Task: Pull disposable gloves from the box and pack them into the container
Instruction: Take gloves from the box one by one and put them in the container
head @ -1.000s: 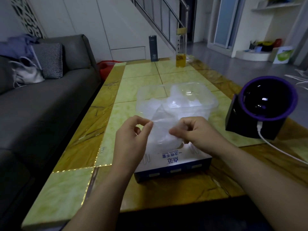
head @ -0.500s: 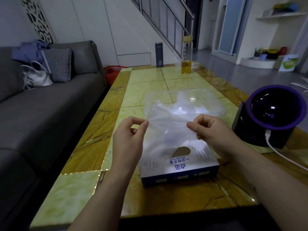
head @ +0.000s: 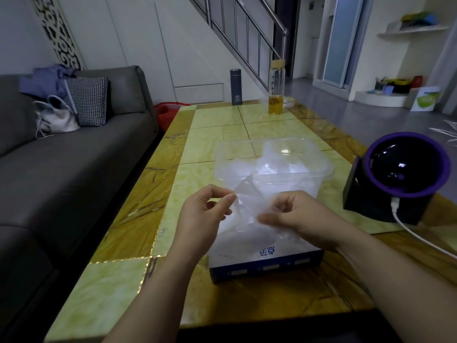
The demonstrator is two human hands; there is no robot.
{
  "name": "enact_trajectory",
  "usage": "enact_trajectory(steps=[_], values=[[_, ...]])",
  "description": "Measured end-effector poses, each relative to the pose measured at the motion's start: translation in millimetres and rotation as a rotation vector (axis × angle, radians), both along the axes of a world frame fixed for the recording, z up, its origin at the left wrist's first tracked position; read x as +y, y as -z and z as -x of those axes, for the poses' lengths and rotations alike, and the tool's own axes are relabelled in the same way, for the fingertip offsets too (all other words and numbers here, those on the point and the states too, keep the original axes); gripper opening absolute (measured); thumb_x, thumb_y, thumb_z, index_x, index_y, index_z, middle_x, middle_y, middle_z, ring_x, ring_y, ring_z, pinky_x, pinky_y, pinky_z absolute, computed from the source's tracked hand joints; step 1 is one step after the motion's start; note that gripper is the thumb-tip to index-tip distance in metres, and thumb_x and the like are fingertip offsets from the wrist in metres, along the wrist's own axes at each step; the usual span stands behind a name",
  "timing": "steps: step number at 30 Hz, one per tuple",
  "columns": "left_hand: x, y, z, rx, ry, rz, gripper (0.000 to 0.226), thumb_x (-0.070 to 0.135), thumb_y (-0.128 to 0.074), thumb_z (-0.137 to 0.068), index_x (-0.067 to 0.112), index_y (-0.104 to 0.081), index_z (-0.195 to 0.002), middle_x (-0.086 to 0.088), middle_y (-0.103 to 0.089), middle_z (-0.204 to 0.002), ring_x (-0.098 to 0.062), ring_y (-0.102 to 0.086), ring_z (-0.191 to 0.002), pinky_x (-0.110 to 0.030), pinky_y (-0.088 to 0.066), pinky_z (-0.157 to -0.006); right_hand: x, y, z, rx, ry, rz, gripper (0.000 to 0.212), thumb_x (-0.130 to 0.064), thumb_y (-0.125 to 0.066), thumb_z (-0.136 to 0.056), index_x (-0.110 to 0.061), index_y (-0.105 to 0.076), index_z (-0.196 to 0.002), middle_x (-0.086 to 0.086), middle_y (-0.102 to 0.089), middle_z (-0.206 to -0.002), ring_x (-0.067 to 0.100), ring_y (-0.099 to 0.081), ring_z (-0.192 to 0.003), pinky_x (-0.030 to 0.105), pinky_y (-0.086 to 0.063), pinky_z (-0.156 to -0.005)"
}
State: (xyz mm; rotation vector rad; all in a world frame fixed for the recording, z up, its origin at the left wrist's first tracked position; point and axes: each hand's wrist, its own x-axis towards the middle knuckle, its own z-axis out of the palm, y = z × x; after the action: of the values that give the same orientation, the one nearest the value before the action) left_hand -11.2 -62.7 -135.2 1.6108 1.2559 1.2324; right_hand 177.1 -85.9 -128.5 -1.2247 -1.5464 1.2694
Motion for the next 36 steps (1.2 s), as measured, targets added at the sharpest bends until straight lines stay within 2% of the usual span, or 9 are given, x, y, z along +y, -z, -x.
enact_trajectory(steps=[8,11,14,18,22,25,28,31,36], values=[[7,-7,17,-0.423,-0.226,0.009,0.011,0.019,-0.049,-0.097,0.015,-0.058,-0.094,-0.003,-0.067,-0.09,-0.007,-0.066,-0.071,-0.025,-0.054,-0.071,9,-2,-19,0.217,0.334,-0.091,0.046,-0.038,-0.077,-0.07,0.003,-0.059,-0.081,0.016,-0.055,-0.076,0.023,-0.051,-0.07,0.035,-0.046,-0.072],[9,-12,25,-0.647,-0.342,-0.033,0.014,0.018,-0.042,-0.101,0.017,-0.054,-0.094,-0.001,-0.066,-0.093,-0.006,-0.069,-0.076,-0.021,-0.053,-0.071,7,4,-15,-0.332,0.311,-0.261,0.013,-0.007,-0.071,-0.079,-0.011,-0.059,-0.076,-0.001,-0.058,-0.069,0.012,-0.054,-0.065,0.024,-0.045,-0.064],[10,-14,25,-0.695,-0.36,-0.065,0.016,0.018,-0.039,-0.102,0.017,-0.053,-0.094,0.0,-0.068,-0.09,-0.008,-0.07,-0.082,-0.022,-0.054,-0.073,4,16,3,-0.769,-0.009,-0.301,0.027,-0.005,-0.053,-0.086,-0.026,-0.07,-0.086,-0.016,-0.062,-0.079,-0.002,-0.053,-0.074,0.009,-0.039,-0.066],[7,-14,19,-0.685,-0.294,-0.094,0.017,0.018,-0.039,-0.102,0.018,-0.052,-0.091,-0.001,-0.07,-0.09,-0.013,-0.07,-0.09,-0.024,-0.053,-0.076,0,25,21,-1.099,-0.235,-0.234,0.036,-0.027,-0.027,-0.096,-0.02,-0.06,-0.083,-0.001,-0.062,-0.088,0.017,-0.042,-0.087,0.03,-0.024,-0.099],[6,-12,14,-0.621,-0.223,-0.096,0.015,0.019,-0.039,-0.102,0.018,-0.052,-0.093,-0.001,-0.071,-0.091,-0.015,-0.069,-0.094,-0.025,-0.053,-0.078,-3,21,30,-1.074,-0.174,-0.316,0.04,-0.037,-0.022,-0.099,-0.034,-0.058,-0.116,-0.007,-0.063,-0.097,0.014,-0.049,-0.095,0.032,-0.02,-0.098],[5,-12,13,-0.545,-0.212,-0.127,0.014,0.019,-0.042,-0.101,0.018,-0.053,-0.092,-0.003,-0.071,-0.092,-0.015,-0.069,-0.094,-0.026,-0.052,-0.079,-5,6,25,-1.023,0.002,-0.494,0.033,-0.049,-0.039,-0.096,-0.035,-0.066,-0.109,-0.012,-0.068,-0.096,0.009,-0.057,-0.094,0.026,-0.034,-0.082],[3,-13,13,-0.449,-0.202,-0.17,0.01,0.019,-0.046,-0.099,0.019,-0.054,-0.092,-0.002,-0.071,-0.092,-0.013,-0.069,-0.091,-0.025,-0.054,-0.076,-7,-11,16,-0.698,0.254,-0.57,0.025,-0.047,-0.06,-0.085,-0.032,-0.068,-0.104,-0.019,-0.064,-0.1,-0.001,-0.057,-0.09,0.026,-0.045,-0.083],[-3,-16,9,-0.306,-0.206,-0.236,0.008,0.018,-0.051,-0.096,0.019,-0.056,-0.09,0.002,-0.067,-0.086,-0.008,-0.067,-0.08,-0.02,-0.053,-0.07,-7,-41,14,-0.404,0.393,-0.662,0.055,-0.048,-0.071,-0.073,-0.035,-0.052,-0.123,-0.021,-0.05,-0.114,-0.003,-0.049,-0.1,0.019,-0.041,-0.086],[0,-35,-1,-0.014,-0.213,-0.342,0.011,0.025,-0.06,-0.09,0.034,-0.057,-0.085,0.013,-0.058,-0.071,-0.002,-0.052,-0.062,-0.019,-0.043,-0.053,14,-116,26,-0.685,0.223,-0.534,0.071,-0.056,-0.075,-0.065,-0.026,-0.052,-0.126,-0.019,-0.051,-0.112,0.002,-0.047,-0.108,0.019,-0.037,-0.087]])
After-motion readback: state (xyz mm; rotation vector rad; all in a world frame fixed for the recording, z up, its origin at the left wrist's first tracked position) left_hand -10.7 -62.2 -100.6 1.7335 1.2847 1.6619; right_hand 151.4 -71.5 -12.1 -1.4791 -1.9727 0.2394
